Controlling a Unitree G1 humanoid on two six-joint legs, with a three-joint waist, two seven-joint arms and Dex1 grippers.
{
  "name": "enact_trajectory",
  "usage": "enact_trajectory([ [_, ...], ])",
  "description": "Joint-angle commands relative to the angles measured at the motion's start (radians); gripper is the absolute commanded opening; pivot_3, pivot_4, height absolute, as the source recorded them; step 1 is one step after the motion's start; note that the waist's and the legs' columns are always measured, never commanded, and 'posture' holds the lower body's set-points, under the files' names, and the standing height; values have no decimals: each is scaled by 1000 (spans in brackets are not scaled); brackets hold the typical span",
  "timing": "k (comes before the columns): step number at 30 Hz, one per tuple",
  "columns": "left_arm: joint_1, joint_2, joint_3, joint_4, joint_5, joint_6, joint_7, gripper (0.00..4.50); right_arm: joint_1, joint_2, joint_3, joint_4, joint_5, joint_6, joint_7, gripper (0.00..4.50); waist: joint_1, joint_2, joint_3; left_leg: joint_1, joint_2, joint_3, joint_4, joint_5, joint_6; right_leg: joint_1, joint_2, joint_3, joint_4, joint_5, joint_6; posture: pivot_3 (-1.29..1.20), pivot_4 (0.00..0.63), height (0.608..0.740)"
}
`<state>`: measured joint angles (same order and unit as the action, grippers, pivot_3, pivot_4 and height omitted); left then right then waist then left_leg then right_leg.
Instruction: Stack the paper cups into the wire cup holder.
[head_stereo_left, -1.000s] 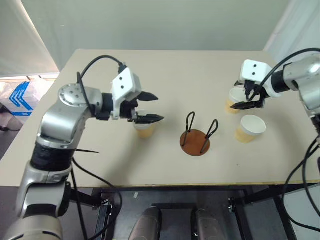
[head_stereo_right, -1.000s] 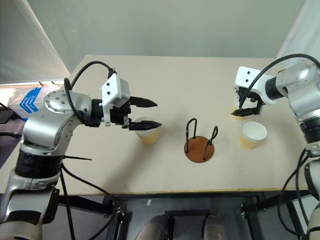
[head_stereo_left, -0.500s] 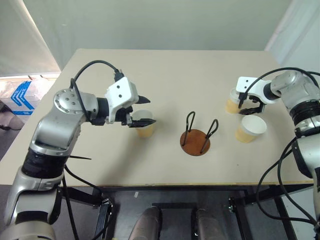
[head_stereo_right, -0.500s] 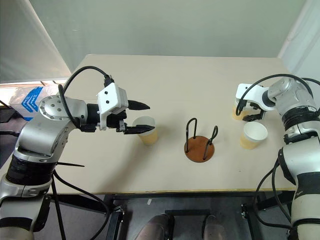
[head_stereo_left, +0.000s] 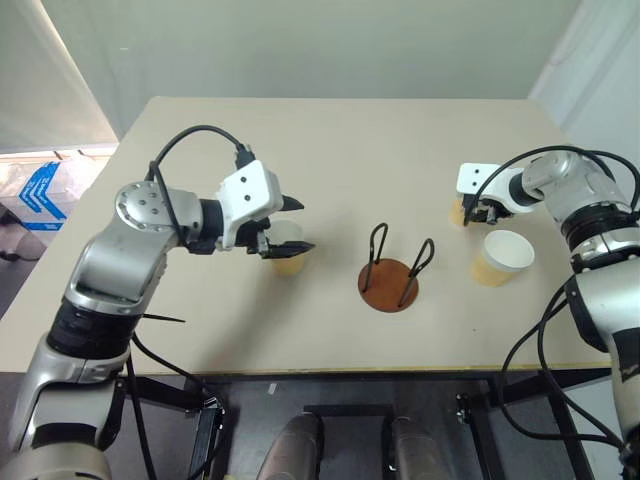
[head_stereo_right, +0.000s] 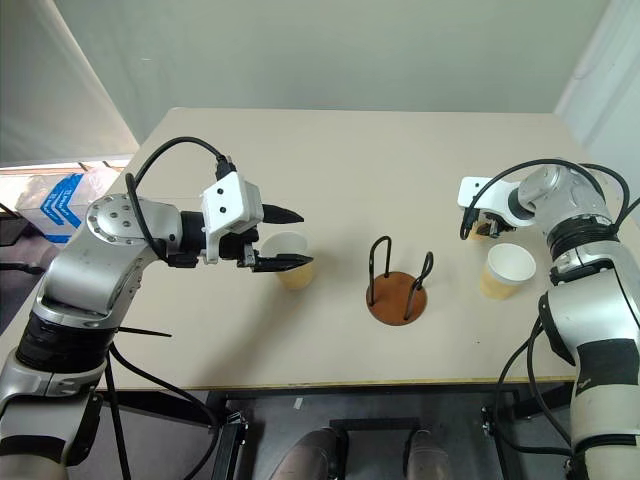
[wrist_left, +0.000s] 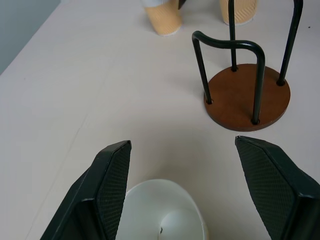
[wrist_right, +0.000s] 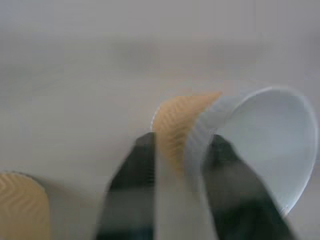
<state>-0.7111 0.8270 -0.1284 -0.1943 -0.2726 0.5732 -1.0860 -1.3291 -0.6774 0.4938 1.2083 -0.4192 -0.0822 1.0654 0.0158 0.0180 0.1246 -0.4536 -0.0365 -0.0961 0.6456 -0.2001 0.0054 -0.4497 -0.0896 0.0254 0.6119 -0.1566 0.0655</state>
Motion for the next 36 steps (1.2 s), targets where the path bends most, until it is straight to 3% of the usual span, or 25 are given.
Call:
enact_trajectory([
  [1, 0, 9, 8, -18, 7, -19, -2, 3656, -31, -19, -43, -53, 16, -21, 44, 68, -1, 0, 0, 0, 0, 0, 0, 0, 0, 0, 0, 0, 0, 0, 0, 0, 150, 740],
  [5, 2, 19, 10, -7, -3, -12, -20, 3656, 0, -75, -94, -225, 87, -4, 211, 28, -2, 0, 0, 0, 0, 0, 0, 0, 0, 0, 0, 0, 0, 0, 0, 0, 150, 740],
  [9, 17, 45, 31, -30, -69, 38, -79, 3656, 103, -198, -172, -676, 223, 167, 457, 28, 0, 0, 0, -1, 0, 0, 0, 1, -1, 0, 0, -2, 0, -1, -3, 0, 150, 740],
  [11, 11, 45, 43, -34, -101, 63, -90, 3656, 138, -232, -203, -854, 274, 279, 514, 28, -1, 0, 0, -2, 0, -1, 0, 6, -9, 1, 0, -3, -1, -3, -5, 0, 150, 740],
  [17, -50, 14, 87, -31, -235, 102, -142, 3656, 124, -341, -221, -1343, 557, 672, 549, 28, -5, 0, 0, 0, 1, -1, -1, 9, -8, 1, 1, -3, 0, -3, -4, 0, 150, 740],
  [23, -109, -14, 79, -11, -277, 113, -149, 3656, 125, -318, -212, -1476, 602, 785, 525, 28, -7, 0, 0, 1, 1, -2, -1, 11, 4, 3, 2, -2, 0, -3, -5, 0, 150, 740],
  [36, -132, -26, 43, -87, -283, 187, -82, 3656, 249, -326, -117, -1495, 498, 625, 506, 28, -7, -1, 0, 2, 0, -2, 0, 15, 6, 3, 2, -2, 1, -2, -5, 0, 150, 740],
])
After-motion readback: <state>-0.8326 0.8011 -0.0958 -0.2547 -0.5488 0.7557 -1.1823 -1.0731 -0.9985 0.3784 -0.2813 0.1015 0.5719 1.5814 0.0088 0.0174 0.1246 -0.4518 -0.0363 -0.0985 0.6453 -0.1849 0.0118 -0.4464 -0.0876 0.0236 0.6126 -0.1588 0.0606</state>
